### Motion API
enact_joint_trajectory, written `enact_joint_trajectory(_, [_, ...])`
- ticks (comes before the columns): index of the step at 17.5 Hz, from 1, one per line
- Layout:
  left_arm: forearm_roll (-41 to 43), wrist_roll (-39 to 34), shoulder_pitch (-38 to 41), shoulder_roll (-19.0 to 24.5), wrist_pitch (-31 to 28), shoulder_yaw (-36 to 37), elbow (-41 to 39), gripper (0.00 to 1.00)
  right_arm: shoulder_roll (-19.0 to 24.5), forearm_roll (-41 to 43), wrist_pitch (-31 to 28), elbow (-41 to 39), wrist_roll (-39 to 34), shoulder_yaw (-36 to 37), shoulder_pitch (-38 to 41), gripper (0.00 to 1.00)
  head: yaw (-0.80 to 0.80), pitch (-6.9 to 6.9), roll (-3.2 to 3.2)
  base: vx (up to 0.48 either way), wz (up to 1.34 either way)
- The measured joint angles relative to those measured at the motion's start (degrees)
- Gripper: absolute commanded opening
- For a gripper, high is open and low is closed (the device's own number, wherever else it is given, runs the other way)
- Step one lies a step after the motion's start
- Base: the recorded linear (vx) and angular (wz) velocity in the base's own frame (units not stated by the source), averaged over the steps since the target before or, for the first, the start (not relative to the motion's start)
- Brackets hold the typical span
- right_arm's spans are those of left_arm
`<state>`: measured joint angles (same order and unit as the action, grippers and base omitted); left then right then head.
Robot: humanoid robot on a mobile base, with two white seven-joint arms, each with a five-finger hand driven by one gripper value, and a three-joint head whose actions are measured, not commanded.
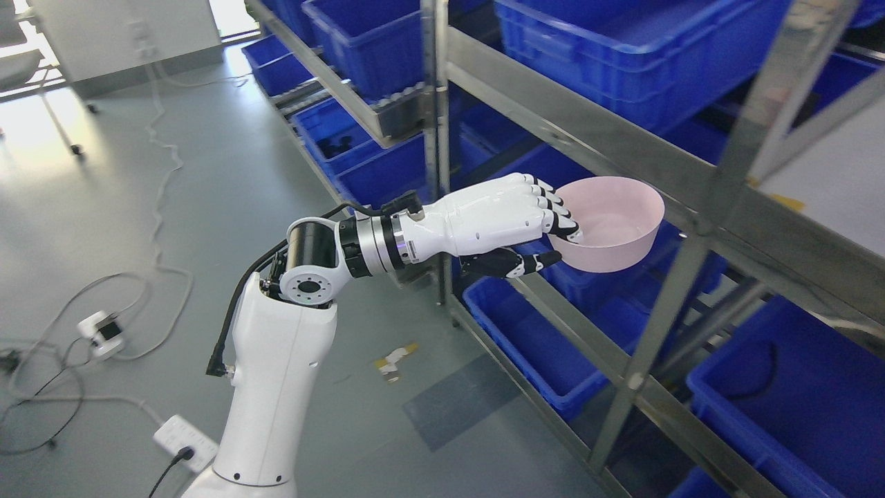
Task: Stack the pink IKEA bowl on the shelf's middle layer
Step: 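Lower the pink bowl onto the pink bowl on the middle shelf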
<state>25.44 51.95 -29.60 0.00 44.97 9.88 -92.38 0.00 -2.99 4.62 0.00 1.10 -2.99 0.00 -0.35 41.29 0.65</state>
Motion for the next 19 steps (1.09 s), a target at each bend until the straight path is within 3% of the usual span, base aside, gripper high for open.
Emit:
enact_joint_trajectory(7, [-1.41, -0.9, -9.1, -0.01, 0.0, -1.63, 0.96, 0.04, 0.0, 0.0, 0.0, 0.0, 0.21, 0.0, 0.03, 1.0, 0.0, 0.0, 0.0, -0.034, -1.51])
enact_joint_trajectory(11, [4.79, 0.3, -17.76, -0.01, 0.0, -5.32, 4.48, 0.04, 0.0, 0.0, 0.0, 0.01, 0.32, 0.0, 0.03, 1.0, 0.0, -0.03, 0.0, 0.011, -1.1])
enact_joint_trajectory(19, [18.42, 3.14, -21.66, 0.0, 0.0, -10.31, 10.56, 0.04, 0.0, 0.0, 0.0, 0.0, -0.04, 0.0, 0.0, 1.0, 0.0, -0.03, 0.0, 0.046, -0.24])
